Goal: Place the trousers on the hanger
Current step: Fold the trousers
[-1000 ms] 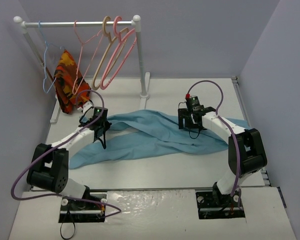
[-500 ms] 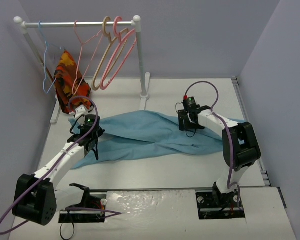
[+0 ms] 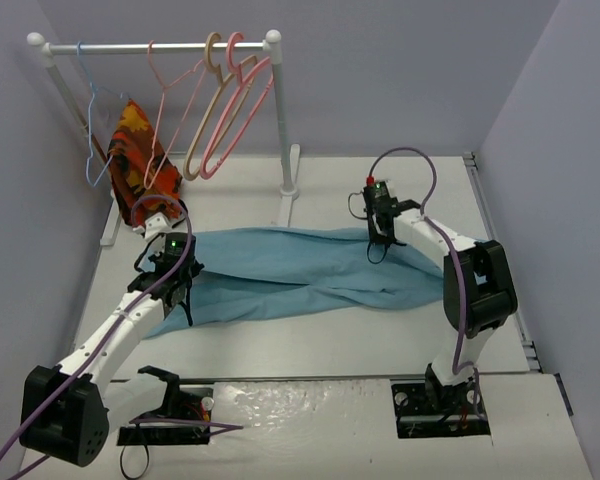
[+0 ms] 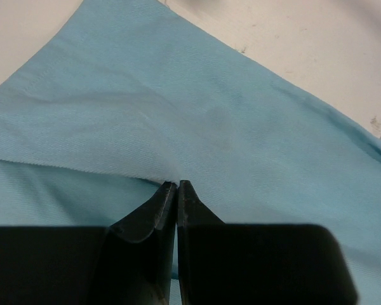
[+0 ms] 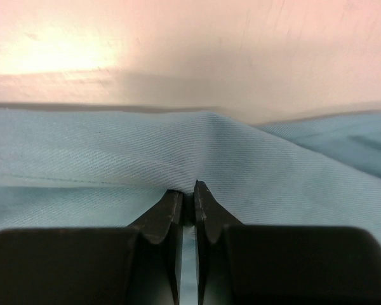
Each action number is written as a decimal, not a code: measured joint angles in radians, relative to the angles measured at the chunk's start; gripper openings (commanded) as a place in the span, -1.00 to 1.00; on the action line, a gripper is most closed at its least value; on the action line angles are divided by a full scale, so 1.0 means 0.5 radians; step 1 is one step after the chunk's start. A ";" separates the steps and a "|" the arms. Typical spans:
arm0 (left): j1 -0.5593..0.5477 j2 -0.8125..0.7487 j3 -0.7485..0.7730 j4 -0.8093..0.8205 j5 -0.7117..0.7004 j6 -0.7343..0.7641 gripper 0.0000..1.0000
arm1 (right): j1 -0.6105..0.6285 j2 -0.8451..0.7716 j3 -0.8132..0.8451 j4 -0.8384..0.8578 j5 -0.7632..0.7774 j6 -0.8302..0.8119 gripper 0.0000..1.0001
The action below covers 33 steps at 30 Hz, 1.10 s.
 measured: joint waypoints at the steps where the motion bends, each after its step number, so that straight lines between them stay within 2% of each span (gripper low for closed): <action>1: 0.000 -0.009 0.000 -0.024 -0.013 0.002 -1.00 | 0.000 0.005 0.075 -0.021 0.008 -0.023 -1.00; 3: 0.001 -0.034 -0.003 -0.057 -0.045 0.005 -1.00 | 0.000 0.063 0.324 -0.093 0.032 -0.071 -0.93; 4: 0.002 -0.051 -0.008 -0.067 -0.064 0.005 -1.00 | 0.000 0.113 0.460 -0.086 0.050 -0.092 -0.80; 6: 0.007 -0.087 -0.028 -0.088 -0.093 0.005 -1.00 | -0.004 0.243 0.748 -0.118 0.078 -0.127 -0.20; 7: 0.008 -0.102 -0.037 -0.103 -0.100 0.005 -1.00 | -0.006 0.322 0.886 -0.136 0.085 -0.128 0.04; 8: 0.008 -0.111 -0.043 -0.116 -0.111 0.005 -1.00 | -0.013 0.407 1.008 -0.138 0.084 -0.120 0.23; 10: 0.009 -0.120 -0.050 -0.137 -0.130 0.007 -1.00 | -0.035 0.565 1.211 -0.145 0.073 -0.093 0.44; 12: 0.009 -0.120 -0.051 -0.147 -0.135 0.010 -1.00 | -0.075 0.648 1.283 -0.192 0.048 -0.040 0.73; 17: 0.009 -0.120 -0.051 -0.149 -0.135 0.028 -1.00 | -0.234 0.552 1.125 -0.281 0.000 0.100 0.73; 23: 0.009 -0.107 -0.031 -0.152 -0.115 0.099 -1.00 | -0.611 -0.078 0.382 -0.277 -0.093 0.379 0.62; 27: 0.009 -0.083 0.037 -0.152 -0.091 0.177 -1.00 | -0.931 -0.432 0.017 -0.252 -0.158 0.566 0.59; 33: -0.010 -0.078 0.080 -0.153 -0.071 0.269 -1.00 | -1.182 -0.644 -0.166 -0.229 -0.310 0.750 0.53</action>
